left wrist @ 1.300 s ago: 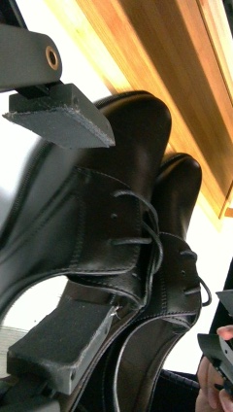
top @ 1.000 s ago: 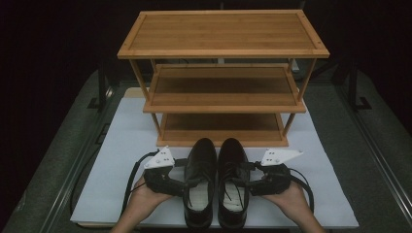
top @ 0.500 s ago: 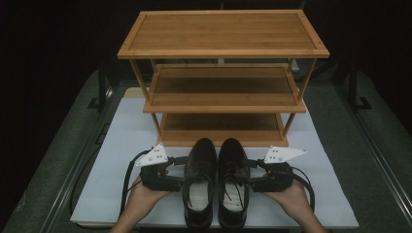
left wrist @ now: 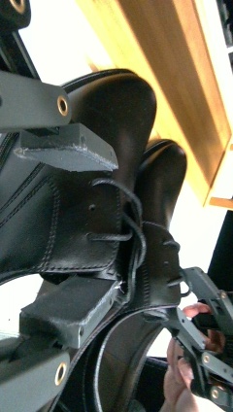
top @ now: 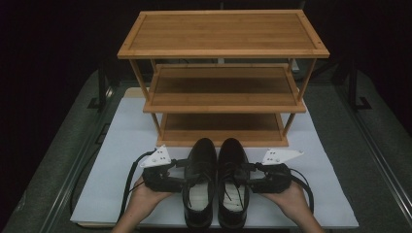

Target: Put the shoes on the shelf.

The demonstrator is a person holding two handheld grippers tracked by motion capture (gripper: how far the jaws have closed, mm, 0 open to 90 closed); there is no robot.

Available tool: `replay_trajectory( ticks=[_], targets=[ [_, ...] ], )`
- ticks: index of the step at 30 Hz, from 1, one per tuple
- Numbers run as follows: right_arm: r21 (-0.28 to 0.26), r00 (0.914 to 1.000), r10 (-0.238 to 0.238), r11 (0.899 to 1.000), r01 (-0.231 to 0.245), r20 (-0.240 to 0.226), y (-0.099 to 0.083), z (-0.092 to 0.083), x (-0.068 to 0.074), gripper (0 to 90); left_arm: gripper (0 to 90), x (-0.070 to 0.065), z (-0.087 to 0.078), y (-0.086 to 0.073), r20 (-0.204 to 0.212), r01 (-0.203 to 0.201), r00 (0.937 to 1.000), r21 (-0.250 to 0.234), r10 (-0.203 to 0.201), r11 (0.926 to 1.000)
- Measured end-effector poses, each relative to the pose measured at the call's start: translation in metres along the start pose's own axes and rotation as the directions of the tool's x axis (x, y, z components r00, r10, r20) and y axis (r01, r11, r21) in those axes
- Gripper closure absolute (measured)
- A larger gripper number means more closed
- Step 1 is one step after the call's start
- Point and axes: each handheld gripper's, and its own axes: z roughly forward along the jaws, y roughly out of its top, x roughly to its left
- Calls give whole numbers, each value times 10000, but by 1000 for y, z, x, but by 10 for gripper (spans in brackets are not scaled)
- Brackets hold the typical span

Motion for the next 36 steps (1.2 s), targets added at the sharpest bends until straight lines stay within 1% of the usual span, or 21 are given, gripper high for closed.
replay_trajectory(
  ticks=[1, 2, 4, 5, 6, 7, 9, 10, 11, 12, 13, 15, 19, 20, 21, 24, 25, 27, 28, 29, 36],
  targets=[
    [21, 10000, -5, 10000, 5, 4, 0, 0, 1, 492, 401, 0, 1, -1, 2, -2, 10000, 121, 2, 9999],
    [69, 9999, -33, 10000, 33, -133, 0, 1, 1, 548, 493, 0, 2, -3, 116, -14, 9999, 241, 11, 9997],
    [69, 9996, -59, 10000, 61, -276, 0, 1, 2, 593, 542, 0, 2, -3, 132, -5, 9999, 204, 2, 9998],
    [35, 9992, -70, 10000, 71, -396, 0, 0, 2, 625, 580, 0, 0, -2, 259, -39, 9997, 137, 36, 9999],
    [29, 9990, -68, 10000, 70, -441, 0, 0, 2, 648, 620, 0, 0, -2, 259, -39, 9997, 137, 36, 9999],
    [-3, 9986, -98, 10000, 98, -513, 0, -1, 2, 678, 656, -2, -2, -1, 271, -250, 9993, 178, 245, 9995],
    [-22, 9983, -101, 9999, 100, -567, 0, -1, 2, 701, 703, -3, -2, 0, 261, -339, 9991, 208, 333, 9992],
    [-22, 9979, -114, 9999, 113, -630, 0, -1, 2, 727, 703, -4, -2, 0, 245, -388, 9990, 210, 382, 9990],
    [-55, 9976, -211, 9998, 208, -663, 0, -1, 3, 789, 761, -5, -2, 0, 252, -409, 9989, 209, 404, 9989],
    [-55, 9976, -211, 9998, 208, -663, 0, -1, 3, 789, 761, -5, -3, 0, 248, -434, 9988, 218, 429, 9988],
    [-71, 9974, -251, 9997, 247, -668, 0, -2, 4, 847, 814, -6, -3, 0, 245, -487, 9985, 231, 481, 9985],
    [-65, 9975, -237, 9997, 233, -672, 0, -2, 4, 855, 848, -7, -3, 0, 185, -528, 9985, 243, 524, 9983],
    [-145, 9966, -27, 9999, 16, -820, 0, -4, 1, 873, 876, -11, -5, 0, -286, -670, 9973, 51, 672, 9977],
    [-145, 9966, -27, 9999, 16, -820, 0, -4, 1, 873, 878, -11, -5, 0, -286, -670, 9973, 51, 672, 9977],
    [-376, 9968, 15, 9993, -45, -802, 0, -6, 1, 875, 880, -11, -6, 0, -462, -609, 9971, -96, 604, 9981],
    [-496, 9978, -74, 9988, 41, -665, 1, -8, 2, 878, 881, -11, -8, 3, -1017, -626, 9931, -343, 588, 9974],
    [-571, 9982, -113, 9983, 79, -595, 1, -9, 1, 888, 881, -12, -8, 4, -1119, -630, 9920, -405, 581, 9972],
    [-784, 9989, -91, 9969, 54, -469, 3, -13, 0, 889, 882, -11, -9, 4, -1177, -626, 9914, -402, 574, 9972],
    [-784, 9989, -91, 9969, 54, -469, 3, -13, 0, 889, 882, -11, -9, 5, -1228, -586, 9910, -424, 530, 9974],
    [-787, 9994, -123, 9968, 98, -323, 5, -15, 0, 889, 882, -9, -10, 5, -1228, -472, 9916, -530, 404, 9975],
    [-978, 9999, -154, 9951, 148, -60, 9, -21, -2, 890, 882, -6, -15, 8, -1346, -528, 9899, -579, 446, 9969]
  ],
)
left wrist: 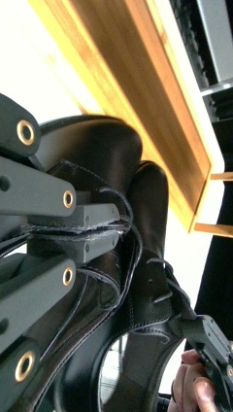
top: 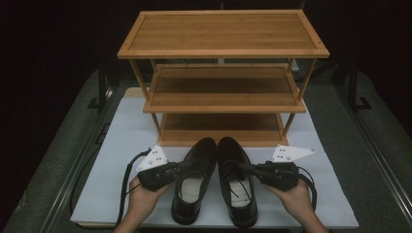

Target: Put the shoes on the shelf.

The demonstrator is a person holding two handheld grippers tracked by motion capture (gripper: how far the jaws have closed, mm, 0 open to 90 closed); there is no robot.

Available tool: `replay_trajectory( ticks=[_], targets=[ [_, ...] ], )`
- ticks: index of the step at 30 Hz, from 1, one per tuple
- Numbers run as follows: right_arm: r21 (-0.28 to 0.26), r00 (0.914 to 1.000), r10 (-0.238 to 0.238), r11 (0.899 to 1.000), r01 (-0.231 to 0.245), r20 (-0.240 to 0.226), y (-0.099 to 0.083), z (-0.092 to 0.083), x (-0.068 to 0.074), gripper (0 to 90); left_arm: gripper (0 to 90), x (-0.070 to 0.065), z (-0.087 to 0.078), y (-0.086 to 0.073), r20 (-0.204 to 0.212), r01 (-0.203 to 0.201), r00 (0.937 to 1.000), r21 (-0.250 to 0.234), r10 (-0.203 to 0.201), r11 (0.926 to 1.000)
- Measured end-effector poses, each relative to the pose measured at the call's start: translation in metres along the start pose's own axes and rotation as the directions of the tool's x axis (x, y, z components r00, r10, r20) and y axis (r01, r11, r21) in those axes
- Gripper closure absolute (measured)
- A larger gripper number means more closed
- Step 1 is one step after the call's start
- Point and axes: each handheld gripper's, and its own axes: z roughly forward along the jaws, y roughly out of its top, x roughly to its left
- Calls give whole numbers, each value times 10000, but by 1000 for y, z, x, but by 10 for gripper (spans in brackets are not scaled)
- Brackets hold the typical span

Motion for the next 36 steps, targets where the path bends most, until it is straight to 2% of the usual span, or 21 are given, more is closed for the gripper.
replay_trajectory(
  ticks=[5, 7, 11, 18, 21, 24, 26, 31, 36],
  targets=[
    [-195, 9996, -35, 9998, 40, 274, 5, -5, -3, 890, 882, 4, -5, 7, -110, -107, 9999, -190, 104, 9998],
    [-451, 9988, 15, 9990, 7, 484, 9, -13, -9, 891, 883, 7, -7, 10, -142, -139, 9998, -323, 134, 9994],
    [-645, 9982, 34, 9979, 5, 604, 12, -20, -14, 890, 883, 14, -10, 18, -199, -232, 9996, -510, 222, 9984],
    [-726, 9952, -112, 9972, 183, 971, 22, -21, -30, 890, 882, 27, -3, 27, -447, -232, 9988, -714, 201, 9972],
    [-827, 9931, -97, 9964, 195, 1172, 26, -15, -43, 889, 882, 35, 7, 30, -581, -224, 9982, -840, 175, 9962],
    [-823, 9920, -115, 9964, 220, 1255, 28, -11, -48, 890, 882, 39, 13, 31, -652, -152, 9978, -903, 93, 9958],
    [-842, 9898, -148, 9961, 270, 1419, 33, -3, -56, 889, 882, 43, 20, 32, -737, -137, 9973, -949, 67, 9954],
    [-894, 9867, -119, 9956, 267, 1619, 39, 11, -69, 889, 882, 53, 37, 37, -1104, -366, 9935, -891, 266, 9953],
    [-983, 9835, -123, 9947, 305, 1803, 43, 18, -77, 889, 882, 59, 48, 38, -1369, -382, 9903, -1012, 242, 9941]
  ],
)
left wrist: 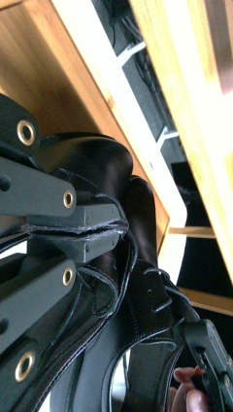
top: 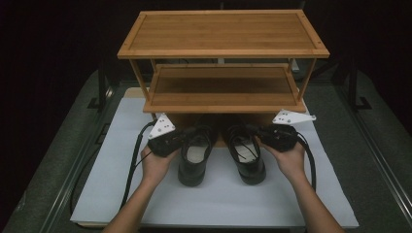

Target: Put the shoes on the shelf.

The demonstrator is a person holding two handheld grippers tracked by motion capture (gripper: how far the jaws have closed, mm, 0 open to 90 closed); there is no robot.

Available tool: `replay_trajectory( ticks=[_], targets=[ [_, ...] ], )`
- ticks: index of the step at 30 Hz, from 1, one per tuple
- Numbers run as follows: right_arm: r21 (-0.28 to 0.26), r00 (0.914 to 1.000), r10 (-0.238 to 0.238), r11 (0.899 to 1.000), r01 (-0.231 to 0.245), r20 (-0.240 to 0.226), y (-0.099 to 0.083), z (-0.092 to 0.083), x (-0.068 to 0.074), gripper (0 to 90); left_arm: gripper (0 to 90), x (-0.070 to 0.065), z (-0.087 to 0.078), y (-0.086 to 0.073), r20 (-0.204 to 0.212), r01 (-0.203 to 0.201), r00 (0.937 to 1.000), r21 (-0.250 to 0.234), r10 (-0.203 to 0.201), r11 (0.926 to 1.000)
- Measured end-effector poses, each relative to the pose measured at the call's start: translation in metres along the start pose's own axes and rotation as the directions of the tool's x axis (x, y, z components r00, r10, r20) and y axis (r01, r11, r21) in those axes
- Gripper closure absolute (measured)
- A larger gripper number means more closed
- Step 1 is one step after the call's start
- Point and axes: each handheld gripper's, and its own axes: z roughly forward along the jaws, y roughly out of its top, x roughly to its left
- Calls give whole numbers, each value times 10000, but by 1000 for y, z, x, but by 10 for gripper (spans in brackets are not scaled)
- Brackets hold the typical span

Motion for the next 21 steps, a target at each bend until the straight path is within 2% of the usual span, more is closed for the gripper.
replay_trajectory(
  ticks=[3, 8, 18, 21],
  targets=[
    [-91, 9998, 53, 9999, -51, 209, 2, 8, -7, 889, 882, 3, 9, 0, -262, -14, 9997, -115, 11, 9999],
    [-195, 9992, -1, 9998, 9, 389, 3, 15, -10, 889, 881, 3, 23, -1, -490, -184, 9986, -160, 176, 9997],
    [77, 9993, -56, 10000, 53, 369, -5, 24, -8, 888, 881, 2, 31, -10, -388, -168, 9991, 108, 172, 9998],
    [45, 9996, 2, 10000, -3, 296, -7, 25, -8, 887, 880, 3, 30, -13, -314, -4, 9995, 67, 6, 10000]
  ],
)
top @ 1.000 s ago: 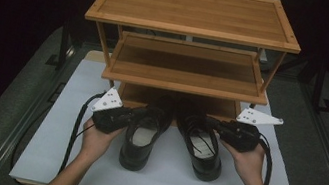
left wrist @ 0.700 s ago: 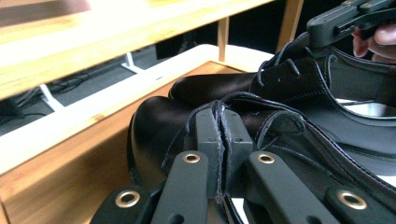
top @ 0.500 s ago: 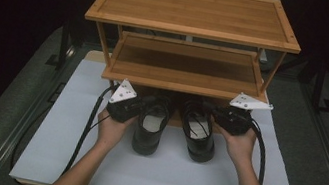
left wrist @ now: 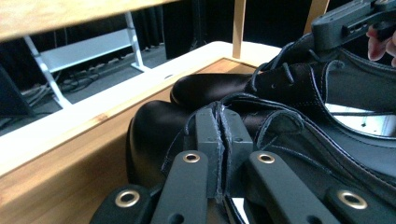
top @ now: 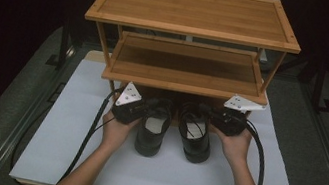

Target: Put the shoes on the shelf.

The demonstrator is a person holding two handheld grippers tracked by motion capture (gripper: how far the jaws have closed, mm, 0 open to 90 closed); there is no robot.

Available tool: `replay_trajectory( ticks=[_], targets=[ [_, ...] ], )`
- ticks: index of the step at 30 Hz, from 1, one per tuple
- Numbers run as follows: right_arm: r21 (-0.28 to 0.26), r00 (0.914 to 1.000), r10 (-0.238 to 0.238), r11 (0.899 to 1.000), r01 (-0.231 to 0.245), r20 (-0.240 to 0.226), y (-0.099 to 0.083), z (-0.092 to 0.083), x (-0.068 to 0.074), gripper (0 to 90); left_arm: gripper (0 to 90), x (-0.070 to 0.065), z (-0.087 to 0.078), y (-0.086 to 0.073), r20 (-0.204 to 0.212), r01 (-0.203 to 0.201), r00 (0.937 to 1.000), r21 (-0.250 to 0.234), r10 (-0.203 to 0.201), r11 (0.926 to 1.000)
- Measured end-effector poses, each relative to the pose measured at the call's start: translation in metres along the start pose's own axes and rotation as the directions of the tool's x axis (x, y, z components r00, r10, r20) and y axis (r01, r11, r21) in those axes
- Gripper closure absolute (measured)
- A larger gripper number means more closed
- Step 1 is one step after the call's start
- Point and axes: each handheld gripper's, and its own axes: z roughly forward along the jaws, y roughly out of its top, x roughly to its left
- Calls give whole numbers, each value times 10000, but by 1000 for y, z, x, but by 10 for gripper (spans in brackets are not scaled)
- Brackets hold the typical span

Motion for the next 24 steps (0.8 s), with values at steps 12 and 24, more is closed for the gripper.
replay_trajectory(
  ticks=[12, 24],
  targets=[
    [426, 10000, 58, 9991, -56, -37, -17, -2, 5, 883, 867, -6, -10, -13, 368, -198, 9991, 225, 189, 9996],
    [732, 9994, 306, 9968, -316, 147, -14, -10, 4, 620, 585, 6, -21, -11, 710, 429, 9963, 726, -481, 9964]
  ],
)
